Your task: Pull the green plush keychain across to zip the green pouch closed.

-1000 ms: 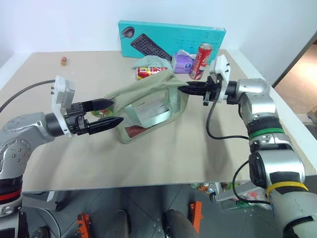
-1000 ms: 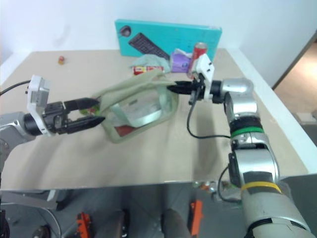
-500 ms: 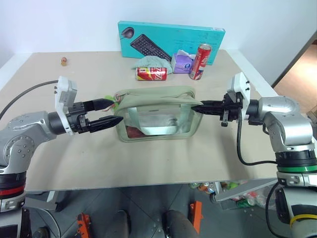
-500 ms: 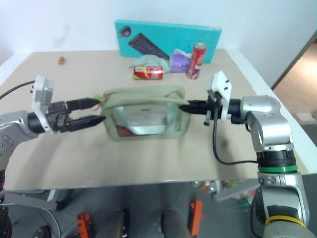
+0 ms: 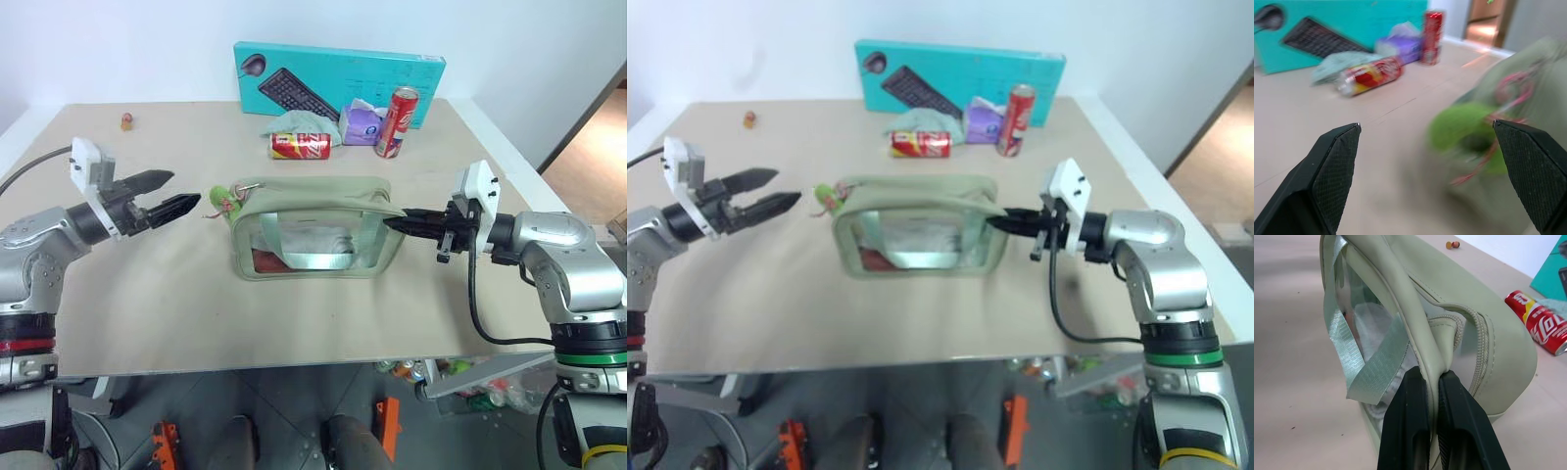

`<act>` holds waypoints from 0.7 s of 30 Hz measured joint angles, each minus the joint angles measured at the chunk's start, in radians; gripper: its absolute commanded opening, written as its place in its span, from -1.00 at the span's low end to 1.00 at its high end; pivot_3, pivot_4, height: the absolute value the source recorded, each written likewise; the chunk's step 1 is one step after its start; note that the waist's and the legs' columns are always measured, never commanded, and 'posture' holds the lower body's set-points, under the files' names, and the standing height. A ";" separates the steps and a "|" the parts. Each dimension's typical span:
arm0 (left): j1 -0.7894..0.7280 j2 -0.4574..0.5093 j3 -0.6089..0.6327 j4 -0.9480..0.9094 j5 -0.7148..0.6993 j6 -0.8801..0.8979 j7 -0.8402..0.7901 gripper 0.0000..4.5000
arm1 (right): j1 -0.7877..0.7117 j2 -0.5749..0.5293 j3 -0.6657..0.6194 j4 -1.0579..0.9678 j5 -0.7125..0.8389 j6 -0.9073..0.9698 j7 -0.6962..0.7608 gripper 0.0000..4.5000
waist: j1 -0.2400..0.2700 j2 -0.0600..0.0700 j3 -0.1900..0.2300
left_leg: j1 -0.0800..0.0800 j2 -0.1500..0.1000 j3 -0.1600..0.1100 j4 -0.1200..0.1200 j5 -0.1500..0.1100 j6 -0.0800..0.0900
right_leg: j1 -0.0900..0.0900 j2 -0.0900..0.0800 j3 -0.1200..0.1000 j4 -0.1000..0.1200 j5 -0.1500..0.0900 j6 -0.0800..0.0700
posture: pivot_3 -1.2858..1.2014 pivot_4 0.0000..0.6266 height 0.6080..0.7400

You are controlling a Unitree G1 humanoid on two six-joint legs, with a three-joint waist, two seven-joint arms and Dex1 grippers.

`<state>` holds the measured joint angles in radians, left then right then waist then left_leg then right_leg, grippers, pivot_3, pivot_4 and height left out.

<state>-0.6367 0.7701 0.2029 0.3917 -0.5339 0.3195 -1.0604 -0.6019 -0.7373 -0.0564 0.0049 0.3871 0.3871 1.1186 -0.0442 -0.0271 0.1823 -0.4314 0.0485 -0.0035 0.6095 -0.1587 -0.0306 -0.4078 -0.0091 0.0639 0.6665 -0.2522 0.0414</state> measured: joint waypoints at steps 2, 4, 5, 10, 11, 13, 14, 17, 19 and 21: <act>-0.024 -0.008 -0.023 0.048 0.032 -0.047 -0.041 1.00 | 0.000 0.001 0.000 0.001 0.000 -0.006 -0.007 -0.97 | 0.000 0.000 0.000 | 0.000 0.000 0.000 0.000 0.000 0.000 | 0.000 0.000 0.000 0.000 0.000 0.000 | 0.03 -0.52 1.00; -0.063 -0.031 -0.044 0.097 0.054 -0.078 -0.082 1.00 | 0.000 0.002 0.000 0.001 0.000 -0.010 -0.010 -0.97 | 0.001 0.000 0.000 | 0.000 0.000 0.000 0.000 0.000 0.000 | 0.000 0.000 0.000 0.000 0.000 0.000 | 0.03 -0.52 1.00; -0.081 -0.044 -0.052 0.114 0.057 -0.084 -0.099 1.00 | 0.000 0.002 0.001 0.001 0.000 -0.013 -0.011 -0.97 | 0.001 0.000 0.000 | 0.000 0.000 0.000 0.000 0.000 0.000 | 0.000 0.000 0.000 0.000 0.000 0.000 | 0.03 -0.52 1.00; -0.194 -0.071 -0.103 0.253 0.111 -0.139 -0.204 1.00 | 0.000 0.002 0.003 0.002 0.000 -0.016 -0.013 -0.97 | 0.000 0.000 0.000 | 0.000 0.000 0.000 0.000 0.000 0.000 | 0.000 0.001 0.000 0.000 0.000 0.000 | 0.03 -0.52 1.00; -0.212 -0.077 -0.111 0.275 0.123 -0.153 -0.218 1.00 | 0.000 0.002 0.003 0.002 0.000 -0.016 -0.013 -0.97 | 0.000 0.000 0.000 | 0.000 0.000 0.000 0.000 0.000 0.000 | 0.000 0.001 0.000 0.000 0.000 0.000 | 0.03 -0.52 1.00; -0.252 -0.091 -0.126 0.339 0.149 -0.191 -0.248 1.00 | 0.000 0.001 0.003 0.002 0.000 -0.016 -0.013 -0.97 | 0.000 0.000 0.000 | 0.000 0.000 0.000 0.000 0.000 0.000 | 0.000 0.001 0.000 0.000 0.000 0.000 | 0.03 -0.52 1.00; -0.262 -0.095 -0.129 0.358 0.162 -0.204 -0.258 1.00 | 0.000 0.001 0.003 0.002 0.000 -0.016 -0.013 -0.97 | 0.000 0.000 0.000 | -0.001 0.000 0.000 0.000 0.000 0.000 | 0.000 0.001 0.000 0.000 0.000 0.000 | 0.03 -0.52 1.00; -0.304 -0.120 -0.129 0.442 0.185 -0.255 -0.280 1.00 | 0.000 -0.007 0.002 0.001 0.000 -0.016 -0.015 -0.97 | 0.000 0.000 0.000 | -0.001 0.000 -0.001 0.001 0.000 0.000 | 0.000 0.001 -0.001 0.000 0.000 0.000 | 0.03 -0.52 1.00; -0.319 -0.132 -0.130 0.469 0.198 -0.279 -0.294 0.77 | 0.000 -0.010 0.002 0.001 0.000 -0.016 -0.016 -1.00 | 0.000 0.000 0.000 | -0.001 0.000 -0.001 0.001 0.000 0.000 | 0.000 0.001 -0.001 0.000 0.000 0.000 | 0.03 -0.52 1.00; -0.333 -0.136 -0.129 0.498 0.207 -0.296 -0.308 0.48 | 0.000 -0.012 0.002 0.001 0.000 -0.016 -0.016 -1.00 | 0.000 0.000 0.000 | -0.001 0.000 -0.001 0.001 0.000 0.000 | 0.000 0.001 -0.001 0.000 0.000 0.000 | 0.03 -0.52 1.00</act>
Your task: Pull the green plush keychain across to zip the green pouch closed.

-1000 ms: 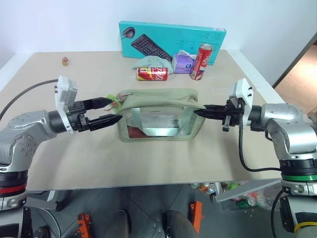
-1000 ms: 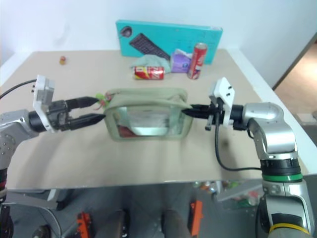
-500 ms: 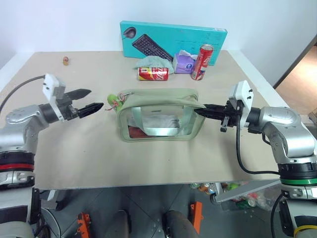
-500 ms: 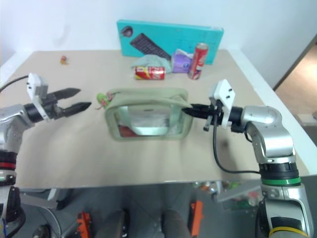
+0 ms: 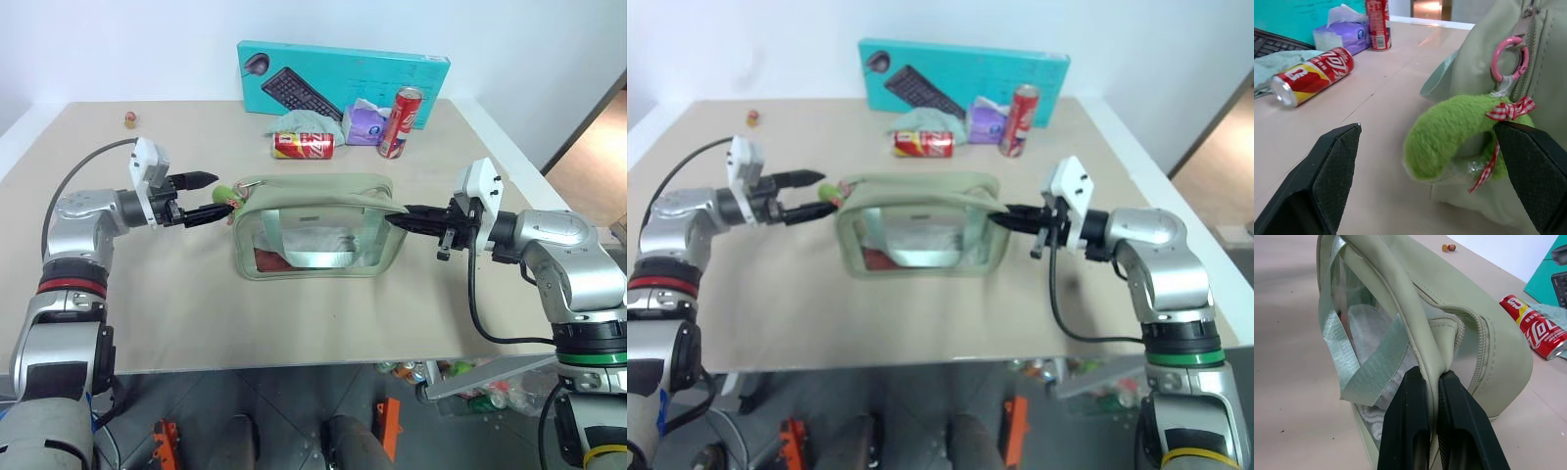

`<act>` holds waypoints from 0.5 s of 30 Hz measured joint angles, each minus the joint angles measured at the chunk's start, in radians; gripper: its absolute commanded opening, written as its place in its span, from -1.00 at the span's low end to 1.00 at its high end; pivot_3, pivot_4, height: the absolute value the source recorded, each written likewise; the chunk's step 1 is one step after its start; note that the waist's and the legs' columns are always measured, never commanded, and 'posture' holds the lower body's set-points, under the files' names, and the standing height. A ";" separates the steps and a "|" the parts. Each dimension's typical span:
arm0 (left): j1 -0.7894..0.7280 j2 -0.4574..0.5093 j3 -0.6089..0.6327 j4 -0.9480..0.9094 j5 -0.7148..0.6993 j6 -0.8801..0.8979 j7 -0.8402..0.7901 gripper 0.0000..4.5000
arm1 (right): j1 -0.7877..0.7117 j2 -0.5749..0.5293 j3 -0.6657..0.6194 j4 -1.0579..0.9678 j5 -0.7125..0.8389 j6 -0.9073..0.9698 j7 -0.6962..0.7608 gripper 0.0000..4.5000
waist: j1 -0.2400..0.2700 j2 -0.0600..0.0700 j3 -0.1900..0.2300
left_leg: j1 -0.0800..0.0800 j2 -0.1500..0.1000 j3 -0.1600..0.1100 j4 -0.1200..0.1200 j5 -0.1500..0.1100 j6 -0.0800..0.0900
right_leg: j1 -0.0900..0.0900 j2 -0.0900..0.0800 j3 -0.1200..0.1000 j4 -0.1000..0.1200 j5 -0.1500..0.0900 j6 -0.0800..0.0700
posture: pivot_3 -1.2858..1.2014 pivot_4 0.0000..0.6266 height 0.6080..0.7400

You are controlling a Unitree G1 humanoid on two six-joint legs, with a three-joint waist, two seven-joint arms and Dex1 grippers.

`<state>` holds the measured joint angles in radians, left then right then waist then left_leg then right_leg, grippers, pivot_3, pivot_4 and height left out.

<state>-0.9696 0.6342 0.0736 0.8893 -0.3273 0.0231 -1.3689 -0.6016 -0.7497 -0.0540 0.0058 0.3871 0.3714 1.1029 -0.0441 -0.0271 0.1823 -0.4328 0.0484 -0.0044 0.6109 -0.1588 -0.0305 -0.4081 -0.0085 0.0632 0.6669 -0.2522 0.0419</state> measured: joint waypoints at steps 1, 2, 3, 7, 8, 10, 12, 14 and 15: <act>-0.004 -0.001 0.000 0.005 0.003 -0.005 -0.005 0.34 | 0.000 -0.002 0.000 0.000 0.000 0.000 0.000 -1.00 | 0.000 0.000 0.000 | 0.000 0.000 0.000 0.000 0.000 0.000 | 0.000 0.000 0.000 0.000 0.000 0.000 | 0.03 -0.52 1.00; -0.006 -0.002 0.001 0.007 0.004 -0.007 -0.011 0.18 | 0.001 -0.003 0.000 0.000 0.000 0.000 0.000 -1.00 | 0.000 0.000 0.000 | 0.000 0.000 0.000 0.000 0.000 0.000 | 0.000 0.000 0.000 0.000 0.000 0.000 | 0.03 -0.52 1.00; -0.010 -0.004 0.002 0.010 0.004 -0.007 -0.016 0.02 | 0.003 -0.007 0.000 0.000 0.000 0.000 0.000 -1.00 | 0.000 0.000 0.000 | 0.000 0.000 0.000 0.000 0.000 0.000 | 0.000 0.000 0.000 0.000 0.000 0.000 | 0.03 -0.52 1.00; -0.012 -0.005 0.011 0.002 -0.005 0.023 -0.037 -0.60 | 0.011 -0.010 0.000 -0.001 0.001 0.000 -0.001 -1.00 | 0.000 0.000 0.000 | 0.000 0.000 -0.001 0.000 0.000 0.000 | 0.000 0.000 0.000 0.000 0.000 0.000 | 0.03 -0.52 1.00; -0.012 -0.004 0.015 -0.005 -0.006 0.033 -0.040 -0.74 | 0.011 -0.010 0.000 -0.001 0.001 0.000 -0.001 -1.00 | 0.000 0.000 0.000 | 0.000 0.000 -0.001 0.000 0.000 0.000 | 0.000 0.000 0.000 0.000 0.000 0.000 | 0.03 -0.52 1.00; -0.012 0.001 0.022 -0.032 -0.009 0.058 -0.049 -0.98 | 0.011 -0.011 0.000 -0.001 0.000 -0.001 -0.001 -1.00 | 0.000 0.000 0.000 | 0.000 0.000 -0.001 0.000 0.000 0.000 | 0.000 0.000 -0.001 0.000 0.000 0.000 | 0.03 -0.52 1.00; -0.012 0.006 0.035 -0.069 -0.028 0.086 -0.054 -0.98 | 0.011 -0.011 0.000 -0.001 0.000 -0.002 0.000 -1.00 | 0.000 0.000 0.000 | -0.001 0.000 -0.001 0.000 0.000 0.000 | 0.000 0.000 -0.001 0.000 0.000 0.000 | 0.03 -0.52 1.00; -0.012 0.012 0.050 -0.110 -0.038 0.108 -0.055 -0.98 | 0.011 -0.011 0.000 -0.001 0.000 -0.003 0.001 -1.00 | 0.000 0.000 0.000 | -0.001 0.000 -0.001 0.000 0.000 0.000 | 0.000 0.000 -0.001 0.000 0.000 0.000 | 0.03 -0.52 1.00; -0.011 0.015 0.055 -0.129 -0.047 0.118 -0.055 -0.98 | 0.011 -0.011 0.000 -0.001 0.000 -0.003 0.002 -1.00 | 0.000 0.000 0.000 | -0.001 0.000 -0.001 0.000 0.000 0.000 | 0.000 0.000 -0.001 0.000 0.000 0.000 | 0.03 -0.52 1.00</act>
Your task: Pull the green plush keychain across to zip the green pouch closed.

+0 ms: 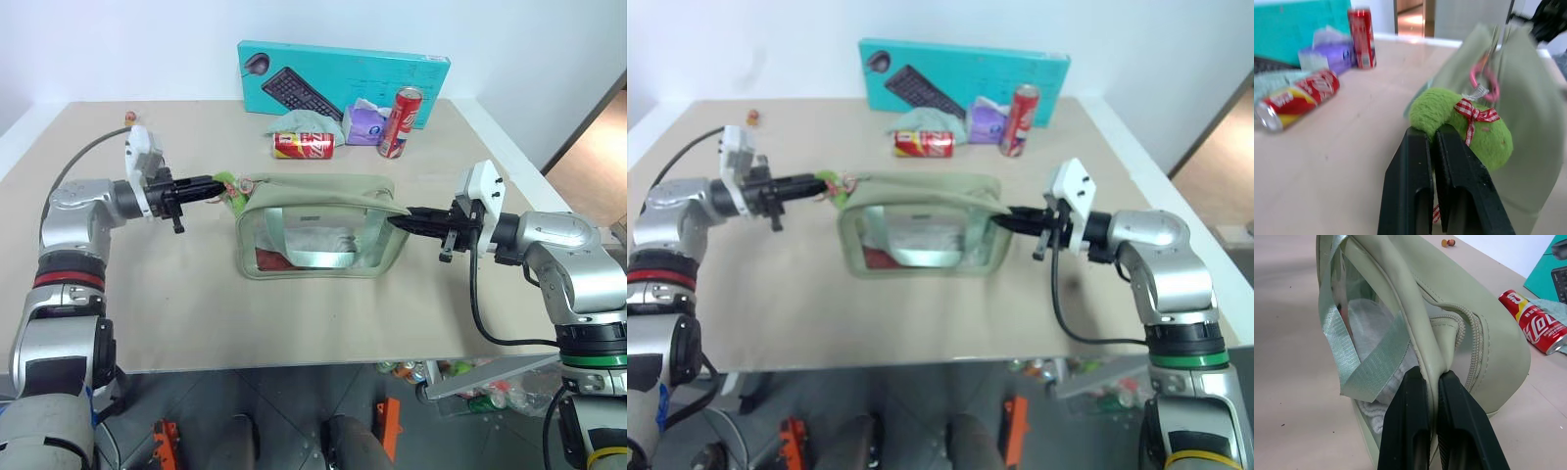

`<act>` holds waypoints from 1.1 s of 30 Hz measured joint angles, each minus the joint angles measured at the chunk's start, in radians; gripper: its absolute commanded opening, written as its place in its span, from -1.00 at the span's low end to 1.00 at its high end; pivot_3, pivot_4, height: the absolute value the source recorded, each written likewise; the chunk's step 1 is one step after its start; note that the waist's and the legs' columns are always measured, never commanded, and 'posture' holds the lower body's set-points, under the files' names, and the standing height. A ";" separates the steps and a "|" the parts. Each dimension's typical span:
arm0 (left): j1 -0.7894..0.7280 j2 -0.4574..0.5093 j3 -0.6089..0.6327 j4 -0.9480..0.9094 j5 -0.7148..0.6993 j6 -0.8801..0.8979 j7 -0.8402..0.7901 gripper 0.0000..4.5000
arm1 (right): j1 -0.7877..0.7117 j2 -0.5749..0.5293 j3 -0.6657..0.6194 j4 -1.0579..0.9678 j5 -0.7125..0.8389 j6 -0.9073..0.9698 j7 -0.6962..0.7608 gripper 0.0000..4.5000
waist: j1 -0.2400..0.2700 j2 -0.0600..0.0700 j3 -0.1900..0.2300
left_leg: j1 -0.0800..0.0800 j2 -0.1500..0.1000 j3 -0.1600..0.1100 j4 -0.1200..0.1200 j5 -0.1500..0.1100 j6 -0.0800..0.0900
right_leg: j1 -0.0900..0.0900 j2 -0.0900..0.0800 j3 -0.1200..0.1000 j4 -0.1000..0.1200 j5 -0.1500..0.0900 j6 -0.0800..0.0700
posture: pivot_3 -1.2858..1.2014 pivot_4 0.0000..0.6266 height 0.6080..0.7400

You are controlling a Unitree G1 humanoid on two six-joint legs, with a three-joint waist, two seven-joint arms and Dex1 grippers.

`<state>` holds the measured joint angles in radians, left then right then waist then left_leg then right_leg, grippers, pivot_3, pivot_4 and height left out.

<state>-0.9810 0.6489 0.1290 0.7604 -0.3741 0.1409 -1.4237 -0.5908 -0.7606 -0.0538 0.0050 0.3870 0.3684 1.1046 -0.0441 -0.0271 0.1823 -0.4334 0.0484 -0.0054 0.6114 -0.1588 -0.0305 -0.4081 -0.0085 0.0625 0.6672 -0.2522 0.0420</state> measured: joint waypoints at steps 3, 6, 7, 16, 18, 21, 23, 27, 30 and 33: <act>0.005 0.006 0.014 -0.080 -0.025 0.043 0.003 -0.98 | 0.000 0.000 0.001 0.001 -0.001 -0.003 0.002 -1.00 | 0.000 0.000 0.000 | 0.000 0.000 0.000 0.000 0.000 0.000 | 0.000 0.000 0.000 0.000 0.000 0.000 | 0.03 -0.52 1.00; 0.008 0.007 0.029 -0.173 -0.054 0.096 0.024 -0.98 | -0.003 0.000 0.003 0.006 -0.002 -0.009 0.004 -1.00 | 0.000 0.000 0.000 | 0.000 0.000 0.000 0.001 0.000 0.000 | 0.000 0.000 0.000 0.000 0.000 0.000 | 0.03 -0.52 1.00; 0.008 0.007 0.030 -0.203 -0.064 0.112 0.035 -0.98 | -0.005 0.000 0.005 0.012 -0.002 -0.011 0.005 -1.00 | 0.000 0.000 0.000 | 0.000 0.000 0.000 0.001 0.000 0.000 | 0.000 0.000 0.000 0.000 0.000 0.000 | 0.03 -0.52 1.00; 0.008 -0.114 -0.011 -0.411 -0.101 0.217 0.172 -0.98 | -0.015 0.001 0.009 0.044 -0.008 -0.031 0.006 -1.00 | 0.001 0.000 0.000 | -0.001 0.000 0.000 0.006 0.000 0.000 | 0.001 0.000 0.000 0.001 0.002 0.002 | 0.03 -0.52 1.00; 0.008 -0.147 -0.034 -0.433 -0.100 0.217 0.197 -0.98 | -0.017 0.001 0.010 0.052 -0.010 -0.039 0.006 -1.00 | 0.001 0.000 0.000 | -0.001 0.000 0.000 0.006 0.000 0.000 | 0.001 0.000 0.000 0.001 0.002 0.002 | 0.03 -0.52 1.00; 0.008 -0.192 -0.062 -0.442 -0.094 0.214 0.231 -0.98 | -0.017 0.001 0.010 0.061 -0.013 -0.045 0.005 -1.00 | 0.001 0.000 0.000 | -0.001 0.000 0.000 0.006 0.000 0.000 | 0.001 0.000 0.001 0.001 0.002 0.002 | 0.03 -0.52 1.00; 0.008 -0.213 -0.082 -0.444 -0.083 0.210 0.248 -0.98 | -0.017 0.001 0.011 0.061 -0.017 -0.050 0.005 -1.00 | 0.001 0.000 0.000 | -0.001 0.000 0.000 0.006 0.000 0.000 | 0.001 0.000 0.001 0.001 0.002 0.002 | 0.03 -0.52 1.00; -0.015 -0.262 -0.115 -0.411 -0.035 0.170 0.292 -0.98 | -0.017 0.001 0.010 0.063 -0.020 -0.058 0.002 -1.00 | 0.001 0.000 0.000 | -0.002 0.000 0.000 0.006 0.000 0.000 | 0.001 0.000 0.001 0.001 0.002 0.002 | 0.03 -0.52 1.00; -0.031 -0.274 -0.115 -0.386 -0.020 0.148 0.309 -0.98 | -0.017 0.001 0.010 0.064 -0.020 -0.060 0.000 -1.00 | 0.001 0.000 0.000 | -0.002 0.000 0.000 0.006 0.000 0.000 | 0.001 0.000 0.001 0.001 0.002 0.002 | 0.03 -0.52 1.00; -0.044 -0.287 -0.116 -0.346 -0.002 0.117 0.326 -0.98 | -0.017 0.001 0.010 0.065 -0.020 -0.062 -0.001 -1.00 | 0.001 0.000 0.000 | -0.002 0.000 0.000 0.006 0.000 0.000 | 0.001 0.000 0.001 0.001 0.002 0.002 | 0.03 -0.52 1.00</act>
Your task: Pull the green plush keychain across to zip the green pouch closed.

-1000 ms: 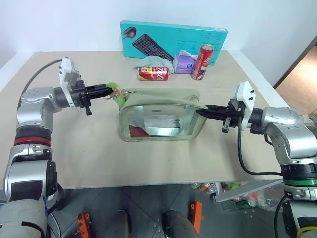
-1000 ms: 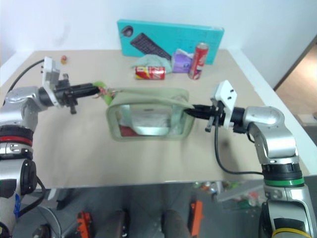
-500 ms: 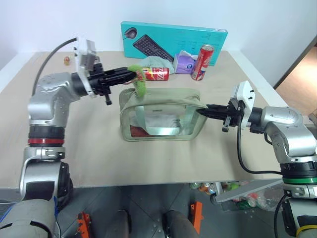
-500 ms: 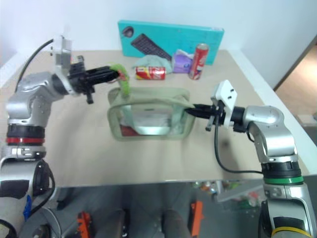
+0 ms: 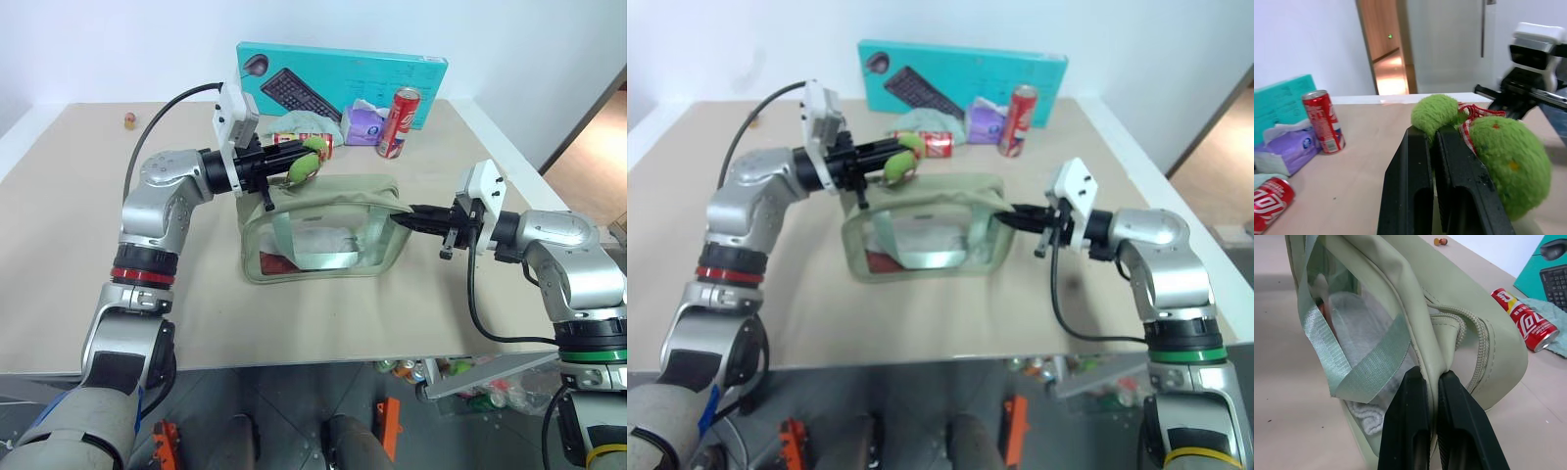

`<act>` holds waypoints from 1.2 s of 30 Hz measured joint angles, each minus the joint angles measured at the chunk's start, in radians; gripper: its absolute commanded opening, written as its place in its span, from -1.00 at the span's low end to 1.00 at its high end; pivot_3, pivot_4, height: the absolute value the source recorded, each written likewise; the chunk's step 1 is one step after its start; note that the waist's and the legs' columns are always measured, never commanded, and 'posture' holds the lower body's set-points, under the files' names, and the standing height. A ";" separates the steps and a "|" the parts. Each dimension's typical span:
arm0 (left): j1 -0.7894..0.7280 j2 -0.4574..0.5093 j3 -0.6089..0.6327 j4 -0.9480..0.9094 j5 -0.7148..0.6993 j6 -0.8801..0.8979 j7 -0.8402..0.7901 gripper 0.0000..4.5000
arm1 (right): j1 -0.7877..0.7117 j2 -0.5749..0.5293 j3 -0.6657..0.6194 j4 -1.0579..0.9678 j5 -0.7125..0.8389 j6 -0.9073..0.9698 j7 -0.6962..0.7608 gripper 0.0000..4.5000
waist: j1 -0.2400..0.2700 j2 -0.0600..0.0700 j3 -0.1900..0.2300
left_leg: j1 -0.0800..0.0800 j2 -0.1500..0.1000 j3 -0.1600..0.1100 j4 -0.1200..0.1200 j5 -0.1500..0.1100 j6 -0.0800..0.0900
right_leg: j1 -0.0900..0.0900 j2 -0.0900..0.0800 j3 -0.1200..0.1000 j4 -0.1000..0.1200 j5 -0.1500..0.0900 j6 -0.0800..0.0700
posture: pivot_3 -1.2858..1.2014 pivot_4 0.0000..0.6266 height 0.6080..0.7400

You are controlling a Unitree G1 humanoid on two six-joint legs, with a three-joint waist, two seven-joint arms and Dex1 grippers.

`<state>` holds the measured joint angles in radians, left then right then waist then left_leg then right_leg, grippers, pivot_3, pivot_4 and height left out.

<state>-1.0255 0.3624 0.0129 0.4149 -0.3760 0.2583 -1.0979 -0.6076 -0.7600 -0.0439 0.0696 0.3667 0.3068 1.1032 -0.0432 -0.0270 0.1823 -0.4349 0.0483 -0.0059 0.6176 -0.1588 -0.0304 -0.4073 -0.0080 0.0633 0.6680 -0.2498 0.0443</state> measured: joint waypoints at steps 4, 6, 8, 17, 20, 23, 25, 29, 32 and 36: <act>-0.010 -0.028 -0.001 0.017 0.014 -0.022 0.004 -0.98 | 0.000 -0.006 -0.004 0.009 -0.001 -0.006 0.001 -1.00 | 0.001 0.000 0.000 | -0.001 0.000 0.000 0.000 0.000 0.000 | 0.000 0.000 0.000 0.000 0.000 0.000 | 0.03 -0.52 1.00; -0.021 -0.041 -0.001 0.030 0.018 -0.030 0.010 -0.98 | 0.000 -0.008 -0.005 0.013 -0.001 -0.008 0.000 -1.00 | 0.003 0.000 0.000 | -0.001 0.000 0.000 0.000 0.000 0.000 | 0.000 0.000 0.000 0.000 0.000 0.000 | 0.03 -0.52 1.00; -0.027 -0.056 -0.002 0.036 0.021 -0.040 0.014 -0.98 | 0.000 -0.011 -0.005 0.014 -0.003 -0.010 0.000 -1.00 | 0.004 0.000 0.000 | 0.000 0.000 0.000 0.000 0.000 0.000 | 0.000 0.000 0.000 0.000 0.000 0.001 | 0.03 -0.52 1.00; -0.027 -0.027 -0.034 0.033 0.044 -0.044 -0.021 -0.98 | 0.003 -0.011 -0.005 0.012 -0.008 -0.012 -0.005 -1.00 | 0.004 0.000 0.000 | 0.000 0.000 0.000 0.000 0.000 0.000 | 0.000 0.000 0.000 0.000 0.000 0.001 | 0.03 -0.52 1.00; -0.017 0.017 -0.049 0.007 0.045 -0.033 -0.071 -0.98 | 0.004 -0.011 -0.005 0.011 -0.007 -0.013 -0.006 -1.00 | 0.003 0.000 0.000 | 0.000 0.000 0.000 0.000 0.000 0.000 | 0.000 0.000 0.000 0.000 0.000 0.000 | 0.03 -0.52 1.00; -0.002 0.066 -0.062 -0.020 0.044 -0.021 -0.140 -0.98 | 0.006 -0.011 -0.005 0.010 -0.007 -0.013 -0.006 -1.00 | 0.003 0.000 0.000 | 0.000 0.000 0.000 0.000 0.000 0.000 | 0.000 0.000 0.000 0.000 0.000 0.000 | 0.03 -0.52 1.00; -0.001 0.092 -0.073 -0.032 0.043 -0.012 -0.181 -0.98 | 0.006 -0.011 -0.005 0.010 -0.007 -0.013 -0.007 -1.00 | 0.003 0.000 0.000 | 0.000 0.000 0.000 0.000 0.000 0.000 | 0.000 0.000 0.000 0.000 0.000 0.000 | 0.03 -0.52 1.00; -0.001 0.114 -0.101 -0.035 0.056 -0.004 -0.219 -0.43 | 0.006 -0.007 -0.004 0.010 -0.007 -0.013 -0.007 -1.00 | 0.003 0.000 0.000 | 0.000 0.000 0.000 0.001 0.000 0.000 | 0.000 0.000 0.000 0.000 0.000 0.001 | 0.03 -0.52 1.00; -0.004 0.121 -0.104 -0.035 0.058 -0.004 -0.225 0.04 | 0.006 -0.005 -0.004 0.010 -0.007 -0.013 -0.007 -1.00 | 0.003 0.000 0.000 | 0.000 0.000 0.000 0.001 0.000 0.000 | 0.000 0.000 0.000 0.000 0.000 0.000 | 0.03 -0.52 1.00; -0.018 0.146 -0.104 -0.030 0.073 -0.047 -0.244 0.64 | 0.006 -0.002 -0.004 0.010 -0.007 -0.013 -0.008 -1.00 | 0.003 0.000 0.000 | 0.000 0.000 0.000 0.000 0.000 0.000 | 0.000 0.000 0.000 0.000 0.000 0.000 | 0.03 -0.52 1.00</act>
<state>-1.0435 0.5081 -0.0908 0.3846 -0.3030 0.2109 -1.3416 -0.6016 -0.7624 -0.0477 0.0793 0.3596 0.2935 1.0952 -0.0407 -0.0268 0.1823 -0.4353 0.0482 -0.0059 0.6180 -0.1589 -0.0303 -0.4074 -0.0079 0.0634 0.6679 -0.2496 0.0448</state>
